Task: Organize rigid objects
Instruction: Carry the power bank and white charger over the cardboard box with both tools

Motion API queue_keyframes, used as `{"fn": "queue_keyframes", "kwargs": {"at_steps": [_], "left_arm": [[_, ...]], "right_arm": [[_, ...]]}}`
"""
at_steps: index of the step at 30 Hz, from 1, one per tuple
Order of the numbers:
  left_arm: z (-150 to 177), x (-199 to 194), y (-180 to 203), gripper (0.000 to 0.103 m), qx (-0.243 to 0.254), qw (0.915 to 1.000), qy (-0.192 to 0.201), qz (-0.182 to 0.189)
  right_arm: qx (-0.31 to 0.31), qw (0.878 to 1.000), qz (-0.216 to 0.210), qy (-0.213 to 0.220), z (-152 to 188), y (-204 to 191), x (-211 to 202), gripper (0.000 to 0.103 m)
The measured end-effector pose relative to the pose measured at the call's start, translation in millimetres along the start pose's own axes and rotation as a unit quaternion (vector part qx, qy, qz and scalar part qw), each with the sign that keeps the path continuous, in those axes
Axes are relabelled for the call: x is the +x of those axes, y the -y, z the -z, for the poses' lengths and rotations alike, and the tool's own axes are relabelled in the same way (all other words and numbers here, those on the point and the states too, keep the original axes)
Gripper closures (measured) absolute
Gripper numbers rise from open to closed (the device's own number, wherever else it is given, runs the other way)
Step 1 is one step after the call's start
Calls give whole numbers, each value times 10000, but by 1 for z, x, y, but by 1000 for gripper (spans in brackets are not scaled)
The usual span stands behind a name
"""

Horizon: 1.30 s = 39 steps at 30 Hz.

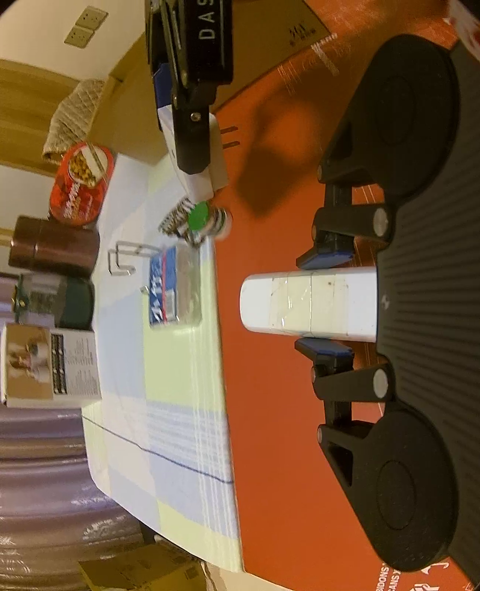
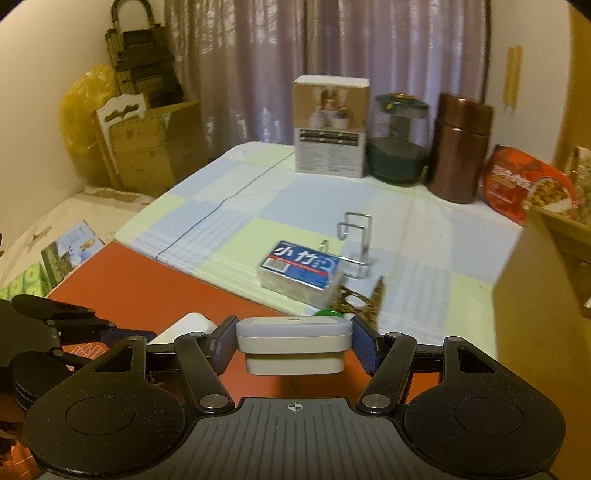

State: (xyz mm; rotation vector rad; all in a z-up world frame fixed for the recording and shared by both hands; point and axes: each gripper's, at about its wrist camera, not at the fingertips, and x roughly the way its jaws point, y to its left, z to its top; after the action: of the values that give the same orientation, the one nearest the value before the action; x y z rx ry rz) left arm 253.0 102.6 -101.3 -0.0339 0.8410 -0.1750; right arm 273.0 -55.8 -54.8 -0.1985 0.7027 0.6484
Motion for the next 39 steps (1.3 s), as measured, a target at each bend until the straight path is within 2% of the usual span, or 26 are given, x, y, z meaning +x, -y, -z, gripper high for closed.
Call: {"fn": "queue_keyframes", "kwargs": {"at_steps": [8, 19, 24, 30, 34, 39], "left_arm": [[-5, -28, 38, 69, 16, 9998, 219, 22], [18, -61, 81, 69, -225, 9997, 125, 57], [17, -75, 97, 69, -234, 9995, 156, 143], [-9, -98, 125, 69, 28, 9988, 414, 277], [-32, -106, 153, 69, 120, 9970, 591, 495], [-63, -101, 199, 69, 336, 9939, 640, 838]], "right_arm": [[431, 9979, 332, 357, 6, 21, -55, 42], [733, 9943, 384, 670, 30, 25, -111, 42], [896, 9926, 358, 740, 38, 28, -128, 42], [1222, 9859, 397, 1071, 25, 51, -169, 42], [1211, 9810, 829, 1268, 16, 88, -207, 42], [1429, 9741, 1304, 1173, 24, 141, -234, 42]]}}
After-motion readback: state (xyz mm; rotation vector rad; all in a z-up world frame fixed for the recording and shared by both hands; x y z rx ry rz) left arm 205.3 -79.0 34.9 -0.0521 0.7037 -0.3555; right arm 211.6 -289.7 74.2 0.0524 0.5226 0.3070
